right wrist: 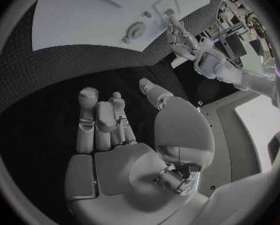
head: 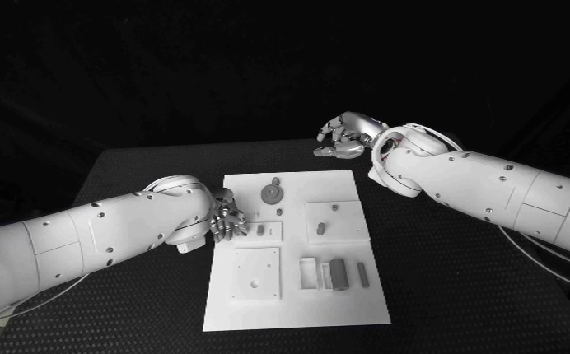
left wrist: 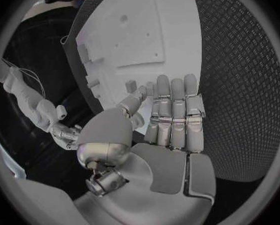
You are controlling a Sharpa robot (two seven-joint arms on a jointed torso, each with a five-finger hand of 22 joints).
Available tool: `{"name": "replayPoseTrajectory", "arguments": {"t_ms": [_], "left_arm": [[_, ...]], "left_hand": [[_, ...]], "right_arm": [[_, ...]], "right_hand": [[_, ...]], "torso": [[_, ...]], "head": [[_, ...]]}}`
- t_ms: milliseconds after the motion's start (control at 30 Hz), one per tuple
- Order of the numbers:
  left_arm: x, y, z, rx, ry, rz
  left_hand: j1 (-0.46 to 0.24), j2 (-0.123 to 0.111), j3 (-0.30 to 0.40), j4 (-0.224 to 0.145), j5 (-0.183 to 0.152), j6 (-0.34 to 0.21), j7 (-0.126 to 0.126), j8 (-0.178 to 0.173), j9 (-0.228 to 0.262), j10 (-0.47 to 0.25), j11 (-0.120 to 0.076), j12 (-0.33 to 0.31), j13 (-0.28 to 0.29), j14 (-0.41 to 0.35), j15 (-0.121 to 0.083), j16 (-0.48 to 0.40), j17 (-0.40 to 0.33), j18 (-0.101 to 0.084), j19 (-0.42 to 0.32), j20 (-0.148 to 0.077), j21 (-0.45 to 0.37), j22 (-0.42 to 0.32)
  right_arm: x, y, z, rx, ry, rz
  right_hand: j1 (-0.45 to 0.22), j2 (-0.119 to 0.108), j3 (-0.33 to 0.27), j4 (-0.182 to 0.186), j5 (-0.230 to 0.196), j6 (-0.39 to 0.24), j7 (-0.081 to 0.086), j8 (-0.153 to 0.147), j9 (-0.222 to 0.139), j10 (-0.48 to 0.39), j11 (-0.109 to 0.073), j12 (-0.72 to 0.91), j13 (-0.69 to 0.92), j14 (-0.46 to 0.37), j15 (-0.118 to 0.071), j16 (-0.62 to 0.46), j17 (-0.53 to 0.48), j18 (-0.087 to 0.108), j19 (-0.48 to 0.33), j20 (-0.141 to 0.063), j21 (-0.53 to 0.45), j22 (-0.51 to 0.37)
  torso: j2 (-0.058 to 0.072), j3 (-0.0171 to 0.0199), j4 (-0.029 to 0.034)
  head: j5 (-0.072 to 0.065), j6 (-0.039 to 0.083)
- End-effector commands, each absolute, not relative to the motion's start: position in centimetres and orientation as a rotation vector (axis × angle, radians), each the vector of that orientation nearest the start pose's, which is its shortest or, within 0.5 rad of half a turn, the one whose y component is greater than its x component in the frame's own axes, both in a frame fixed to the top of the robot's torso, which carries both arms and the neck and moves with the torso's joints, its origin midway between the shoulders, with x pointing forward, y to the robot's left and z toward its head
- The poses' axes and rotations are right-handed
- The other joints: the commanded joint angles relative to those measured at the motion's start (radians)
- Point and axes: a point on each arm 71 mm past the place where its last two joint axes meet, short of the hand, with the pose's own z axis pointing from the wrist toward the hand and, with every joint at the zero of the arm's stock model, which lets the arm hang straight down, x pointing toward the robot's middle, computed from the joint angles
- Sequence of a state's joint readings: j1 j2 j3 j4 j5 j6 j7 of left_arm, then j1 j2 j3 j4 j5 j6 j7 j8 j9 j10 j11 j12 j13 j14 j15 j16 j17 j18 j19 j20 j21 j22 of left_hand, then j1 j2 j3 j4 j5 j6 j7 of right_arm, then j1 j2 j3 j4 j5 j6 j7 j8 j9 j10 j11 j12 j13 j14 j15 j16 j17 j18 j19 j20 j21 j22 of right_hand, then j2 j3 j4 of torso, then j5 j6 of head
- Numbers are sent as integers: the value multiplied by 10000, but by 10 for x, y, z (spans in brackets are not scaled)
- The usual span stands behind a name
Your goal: Assemble the parts on the task board
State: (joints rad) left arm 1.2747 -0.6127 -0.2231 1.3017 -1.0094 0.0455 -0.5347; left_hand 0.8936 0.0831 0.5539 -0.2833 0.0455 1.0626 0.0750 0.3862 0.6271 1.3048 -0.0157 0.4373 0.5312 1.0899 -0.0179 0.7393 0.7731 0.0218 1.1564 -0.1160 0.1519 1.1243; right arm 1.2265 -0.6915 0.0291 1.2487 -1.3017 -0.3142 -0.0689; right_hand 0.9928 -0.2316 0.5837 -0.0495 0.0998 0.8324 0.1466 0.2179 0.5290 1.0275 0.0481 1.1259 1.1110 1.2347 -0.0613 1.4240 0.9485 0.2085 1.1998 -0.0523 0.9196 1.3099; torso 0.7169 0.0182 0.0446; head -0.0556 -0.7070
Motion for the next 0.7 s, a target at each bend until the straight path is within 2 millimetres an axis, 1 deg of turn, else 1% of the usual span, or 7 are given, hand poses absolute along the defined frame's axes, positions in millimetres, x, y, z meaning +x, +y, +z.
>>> {"name": "replayPoseTrajectory", "arguments": {"t_ms": [33, 200, 467, 567, 700], "left_arm": [[501, 175, -263, -1579, 23738, -2702], [501, 174, -263, -1600, 23669, -2735], [502, 175, -262, -1715, 23508, -2782], [503, 175, -262, -1723, 23500, -2767], [503, 173, -263, -1710, 23506, -2735]], "left_hand": [[63, 19, 16, 7, 31, 31, 10, 16, 8, 39, -5, 32, 12, 45, -7, 38, -16, 138, 56, 17, 48, 14], [65, 22, 17, 5, 32, 31, 10, 16, 7, 38, -5, 34, 13, 44, -7, 42, -18, 136, 55, 16, 46, 17], [73, 34, 22, 1, 32, 35, 8, 20, 9, 43, -8, 40, 17, 45, -9, 52, -20, 136, 58, 12, 46, 25], [77, 40, 23, -1, 31, 40, 6, 24, 10, 48, -10, 45, 19, 48, -11, 59, -21, 136, 62, 10, 47, 30], [76, 37, 19, -3, 31, 45, 5, 28, 11, 52, -11, 50, 22, 51, -12, 67, -22, 134, 66, 9, 47, 36]], "right_arm": [[547, -206, -164, 458, 16271, 6488], [547, -206, -164, 457, 16270, 6491], [547, -206, -164, 462, 16270, 6483], [547, -206, -164, 461, 16271, 6485], [547, -206, -165, 463, 16275, 6481]], "right_hand": [[46, -23, 7, 51, 3, -116, 185, -50, -12, -44, 32, 39, -12, -72, 29, -7, 14, 532, -16, -58, -49, 154], [48, -22, 5, 54, 3, -116, 185, -50, -12, -45, 32, 41, -14, -72, 29, -7, 14, 533, -16, -58, -50, 154], [49, -23, 3, 57, 2, -117, 186, -50, -13, -46, 32, 43, -17, -72, 30, -8, 14, 532, -17, -57, -50, 154], [50, -24, 1, 59, 2, -117, 186, -50, -13, -47, 33, 44, -18, -73, 30, -8, 14, 533, -17, -57, -51, 154], [51, -24, 0, 62, 2, -117, 186, -50, -14, -48, 33, 45, -20, -73, 30, -8, 14, 533, -17, -57, -51, 154]], "torso": [[2, -2, 3], [3, -5, 1], [4, 1, 3], [3, -3, 1], [4, 1, 3]], "head": [[-8, -6], [-7, -8], [-5, 1], [-11, 5], [-7, -7]]}}
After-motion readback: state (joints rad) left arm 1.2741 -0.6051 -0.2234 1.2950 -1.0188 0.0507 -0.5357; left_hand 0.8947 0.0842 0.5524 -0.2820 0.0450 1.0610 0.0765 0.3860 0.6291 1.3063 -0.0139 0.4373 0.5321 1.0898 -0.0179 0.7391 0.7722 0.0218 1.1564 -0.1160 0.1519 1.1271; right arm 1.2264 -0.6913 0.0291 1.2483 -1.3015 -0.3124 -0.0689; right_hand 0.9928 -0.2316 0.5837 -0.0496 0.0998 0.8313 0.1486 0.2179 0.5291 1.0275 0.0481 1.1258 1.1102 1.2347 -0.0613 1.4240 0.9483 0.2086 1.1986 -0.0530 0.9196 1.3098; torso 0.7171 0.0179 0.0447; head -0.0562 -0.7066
